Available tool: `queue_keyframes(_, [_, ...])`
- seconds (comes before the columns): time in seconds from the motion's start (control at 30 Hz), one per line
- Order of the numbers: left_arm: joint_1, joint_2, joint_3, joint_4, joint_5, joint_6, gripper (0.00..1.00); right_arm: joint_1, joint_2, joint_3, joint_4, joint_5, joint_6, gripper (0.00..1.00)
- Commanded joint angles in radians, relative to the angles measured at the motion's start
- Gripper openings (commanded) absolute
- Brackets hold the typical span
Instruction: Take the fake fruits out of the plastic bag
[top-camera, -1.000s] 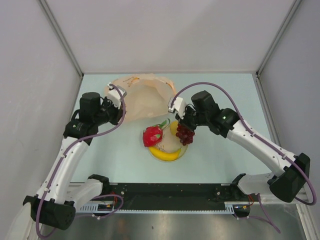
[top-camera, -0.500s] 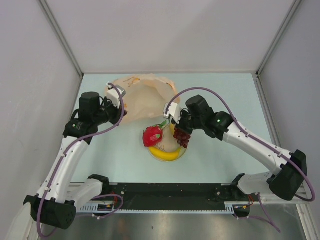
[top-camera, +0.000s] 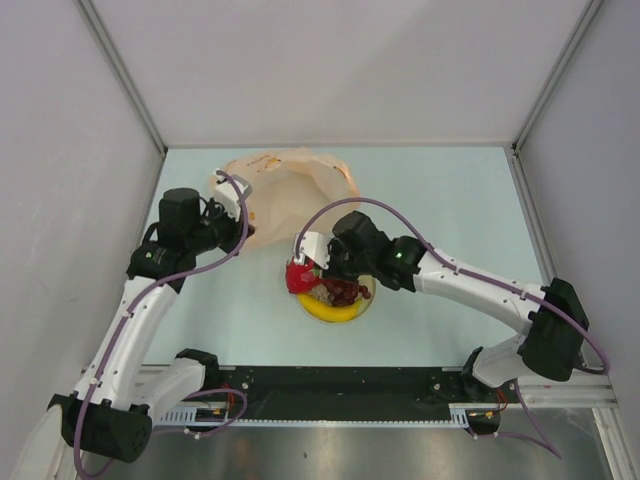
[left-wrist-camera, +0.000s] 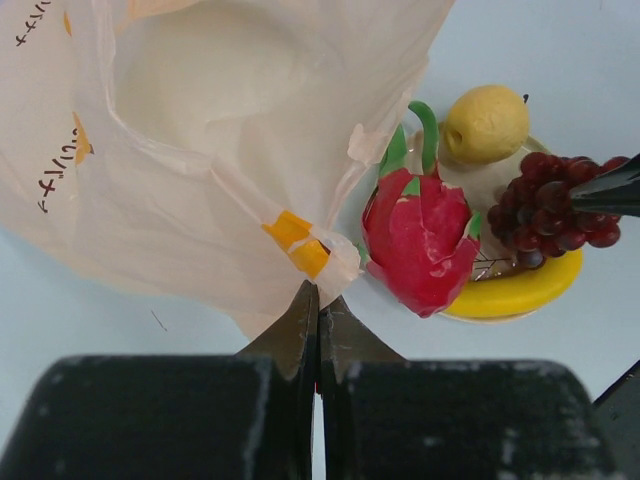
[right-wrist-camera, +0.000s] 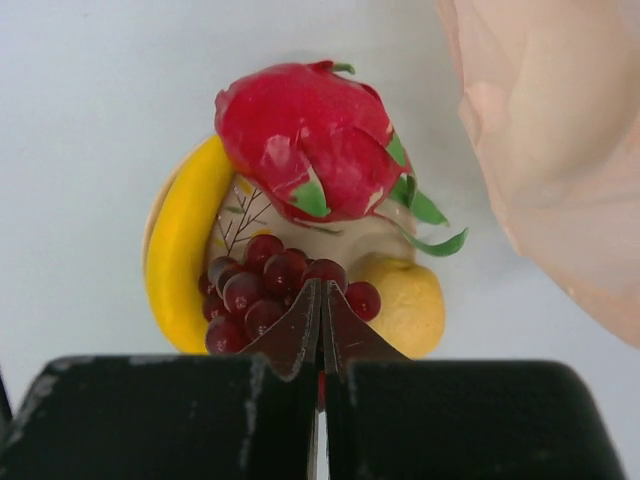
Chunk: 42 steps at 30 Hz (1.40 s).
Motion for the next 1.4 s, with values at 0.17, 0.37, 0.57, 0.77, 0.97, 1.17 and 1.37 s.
queue_keyframes(0.17, [0.007,-0.021,-0.012,0.027,0.042,-0.013,0.0,0.043,0.042,-0.007,0.132,0.104,-0.067,0.0])
queue_keyframes(0.37, [0.007,-0.025,-0.025,0.039,0.047,-0.019,0.0,0.046,0.025,-0.052,0.153,0.173,-0.096,0.0])
queue_keyframes(0.57, [0.007,-0.024,-0.032,0.046,0.052,-0.031,0.0,0.046,0.018,-0.058,0.187,0.185,-0.091,0.45])
queue_keyframes(0.77, [0.007,-0.019,-0.029,0.043,0.055,-0.037,0.0,0.054,0.019,-0.058,0.238,0.211,-0.113,0.5])
queue_keyframes(0.97, [0.006,-0.012,0.004,0.025,0.043,-0.013,0.01,0.042,-0.033,-0.056,0.371,0.312,-0.122,0.59])
queue_keyframes(1.17, [0.006,0.033,0.063,0.008,-0.023,0.05,0.01,-0.093,-0.086,-0.007,0.336,0.358,-0.047,0.75])
queue_keyframes(1.37, [0.013,0.096,0.142,0.002,-0.176,0.128,0.06,-0.283,-0.134,0.023,0.137,0.305,0.112,0.84])
